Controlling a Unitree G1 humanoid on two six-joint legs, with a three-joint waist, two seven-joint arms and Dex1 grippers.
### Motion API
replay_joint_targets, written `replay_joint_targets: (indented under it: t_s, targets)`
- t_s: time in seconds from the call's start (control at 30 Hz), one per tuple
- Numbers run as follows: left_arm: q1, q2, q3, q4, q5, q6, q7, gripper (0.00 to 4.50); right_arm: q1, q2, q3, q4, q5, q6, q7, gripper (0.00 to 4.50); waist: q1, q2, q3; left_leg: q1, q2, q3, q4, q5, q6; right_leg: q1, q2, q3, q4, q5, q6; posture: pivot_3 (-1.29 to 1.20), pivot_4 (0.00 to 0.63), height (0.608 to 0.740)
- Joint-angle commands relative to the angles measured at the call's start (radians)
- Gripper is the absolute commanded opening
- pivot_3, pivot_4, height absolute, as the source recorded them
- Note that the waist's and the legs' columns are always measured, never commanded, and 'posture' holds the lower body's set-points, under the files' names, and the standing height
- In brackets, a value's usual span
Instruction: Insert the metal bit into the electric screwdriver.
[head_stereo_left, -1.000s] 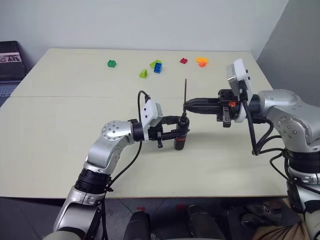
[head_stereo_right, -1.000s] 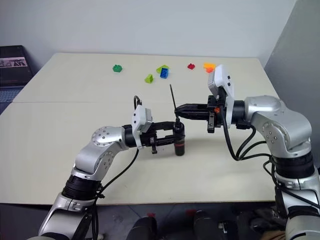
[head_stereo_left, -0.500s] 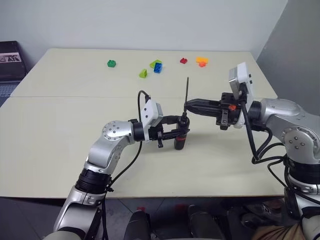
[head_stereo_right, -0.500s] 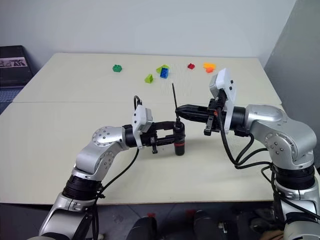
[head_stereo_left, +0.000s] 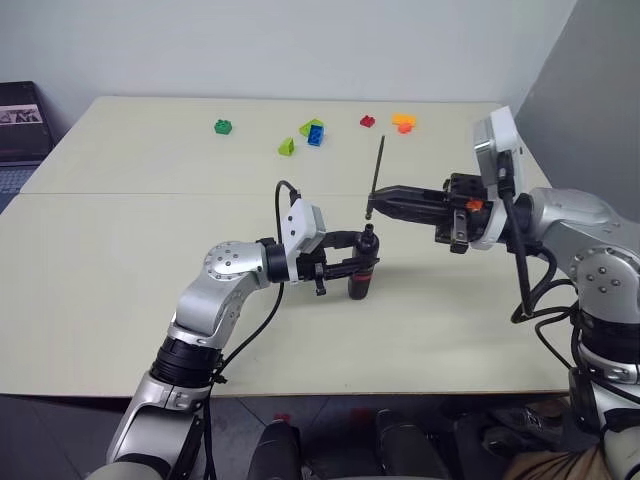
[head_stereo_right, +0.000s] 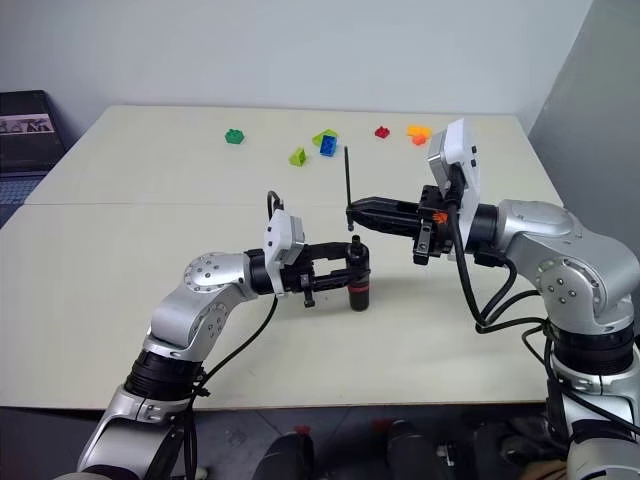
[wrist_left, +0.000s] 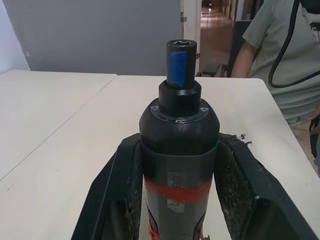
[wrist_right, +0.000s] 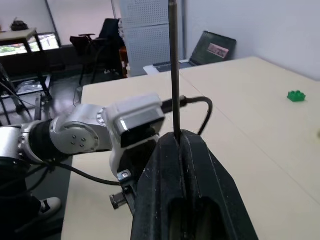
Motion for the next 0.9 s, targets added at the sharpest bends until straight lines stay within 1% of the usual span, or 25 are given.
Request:
replay_joint_targets:
  t_s: [0.03, 0.33, 0.63, 0.9]
  targets:
    - [-0.009, 0.016, 0.013, -0.018, 0.009, -0.003, 0.006, 1.64, -0.001, -0.006, -0.011, -0.041, -0.008, -0.006, -0.034, 0.00, 0.000, 0.000, 0.000, 0.000, 0.000, 0.000, 0.000, 0.000, 0.000, 0.000, 0.000, 0.000, 0.000, 0.000, 0.000, 0.00, 0.150, 0.740]
    - [-0.014, 0.012, 0.012, -0.016, 0.008, 0.000, 0.008, 1.64, 0.034, -0.007, -0.013, -0.096, 0.020, 0.020, -0.075, 0.00, 0.000, 0.000, 0.000, 0.000, 0.000, 0.000, 0.000, 0.000, 0.000, 0.000, 0.000, 0.000, 0.000, 0.000, 0.000, 0.00, 0.150, 0.740]
    - [-0.020, 0.011, 0.009, -0.009, 0.008, -0.002, 0.001, 1.64, 0.071, -0.004, 0.003, -0.107, -0.010, -0.007, -0.081, 0.00, 0.000, 0.000, 0.000, 0.000, 0.000, 0.000, 0.000, 0.000, 0.000, 0.000, 0.000, 0.000, 0.000, 0.000, 0.000, 0.00, 0.150, 0.740]
    - [-0.020, 0.012, 0.008, -0.008, 0.010, -0.001, -0.001, 1.64, 0.070, 0.008, 0.014, -0.099, -0.024, -0.035, -0.084, 0.00, 0.000, 0.000, 0.000, 0.000, 0.000, 0.000, 0.000, 0.000, 0.000, 0.000, 0.000, 0.000, 0.000, 0.000, 0.000, 0.00, 0.150, 0.740]
